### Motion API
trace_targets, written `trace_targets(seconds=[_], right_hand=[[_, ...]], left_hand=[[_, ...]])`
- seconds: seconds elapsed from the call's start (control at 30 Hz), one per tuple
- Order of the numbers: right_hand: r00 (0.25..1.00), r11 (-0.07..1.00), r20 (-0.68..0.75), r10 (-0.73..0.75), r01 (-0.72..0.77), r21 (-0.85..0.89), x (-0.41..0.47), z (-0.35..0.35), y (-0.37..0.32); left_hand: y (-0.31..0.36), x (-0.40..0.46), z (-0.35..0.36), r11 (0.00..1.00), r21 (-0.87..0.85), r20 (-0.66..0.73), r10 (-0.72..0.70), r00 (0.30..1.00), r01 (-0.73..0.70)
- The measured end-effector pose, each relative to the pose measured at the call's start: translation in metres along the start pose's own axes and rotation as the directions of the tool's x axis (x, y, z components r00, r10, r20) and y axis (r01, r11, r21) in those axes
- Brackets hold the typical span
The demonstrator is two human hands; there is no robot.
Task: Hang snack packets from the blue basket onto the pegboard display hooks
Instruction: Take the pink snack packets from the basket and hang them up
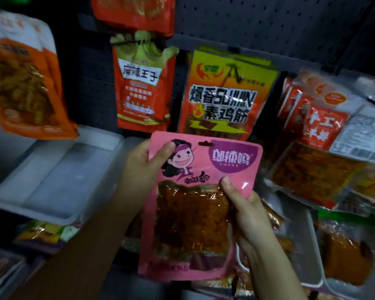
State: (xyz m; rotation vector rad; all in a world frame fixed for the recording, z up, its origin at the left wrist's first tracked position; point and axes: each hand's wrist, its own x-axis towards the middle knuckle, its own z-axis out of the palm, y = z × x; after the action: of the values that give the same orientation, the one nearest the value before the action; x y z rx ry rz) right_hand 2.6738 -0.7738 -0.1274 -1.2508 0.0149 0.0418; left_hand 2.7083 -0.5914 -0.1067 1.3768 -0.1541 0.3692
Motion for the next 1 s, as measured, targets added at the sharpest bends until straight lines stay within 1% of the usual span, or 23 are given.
trace_targets(seconds=[0.1, 0.2, 0.3, 0.37, 0.43, 0.53, 0.63, 0.73, 0.83, 0.93, 1.0], right_hand=[[0.997, 0.999, 0.067, 0.038, -0.037, -0.011, -0.006, 0.035, -0.024], [0.990, 0.997, 0.120, 0.073, -0.073, -0.003, -0.018, 0.069, -0.056], [0.981, 0.995, 0.172, 0.092, -0.099, 0.032, -0.039, 0.098, -0.100], [0.983, 0.993, 0.156, 0.092, -0.101, 0.052, -0.054, 0.112, -0.136], [0.988, 0.996, 0.133, 0.079, -0.083, 0.024, -0.068, 0.122, -0.175], [0.993, 0.994, 0.119, -0.028, 0.040, -0.098, -0.084, 0.132, -0.235], [0.984, 0.976, 0.099, -0.145, 0.159, -0.149, -0.089, 0.144, -0.285], [0.976, 0.964, 0.076, -0.204, 0.214, -0.160, -0.079, 0.161, -0.318], [0.964, 0.941, 0.031, -0.264, 0.265, -0.209, -0.063, 0.178, -0.338], [0.951, 0.919, -0.035, -0.308, 0.287, -0.271, -0.041, 0.189, -0.351], [0.941, 0.913, -0.088, -0.326, 0.290, -0.287, -0.028, 0.194, -0.354]], left_hand=[[0.039, 0.002, -0.025, 0.995, 0.102, -0.096, 0.011, 0.995, -0.001], [0.089, 0.004, -0.044, 0.976, 0.215, -0.122, 0.060, 0.991, -0.033], [0.150, 0.004, -0.049, 0.978, 0.204, -0.133, 0.066, 0.989, -0.038], [0.191, 0.004, -0.047, 0.972, 0.226, -0.137, 0.101, 0.985, -0.068], [0.230, 0.004, -0.040, 0.968, 0.233, -0.142, 0.132, 0.981, -0.097], [0.283, 0.006, -0.027, 0.955, 0.267, -0.138, 0.171, 0.976, -0.130], [0.321, 0.015, -0.015, 0.962, 0.233, -0.138, 0.178, 0.974, -0.143], [0.347, 0.029, -0.006, 0.986, 0.119, -0.156, 0.135, 0.979, -0.117], [0.362, 0.052, -0.005, 0.996, 0.030, -0.120, 0.091, 0.989, -0.088], [0.368, 0.082, -0.007, 0.996, 0.030, -0.063, 0.089, 0.994, -0.087], [0.368, 0.103, -0.006, 0.993, 0.072, -0.026, 0.094, 0.995, -0.092]])
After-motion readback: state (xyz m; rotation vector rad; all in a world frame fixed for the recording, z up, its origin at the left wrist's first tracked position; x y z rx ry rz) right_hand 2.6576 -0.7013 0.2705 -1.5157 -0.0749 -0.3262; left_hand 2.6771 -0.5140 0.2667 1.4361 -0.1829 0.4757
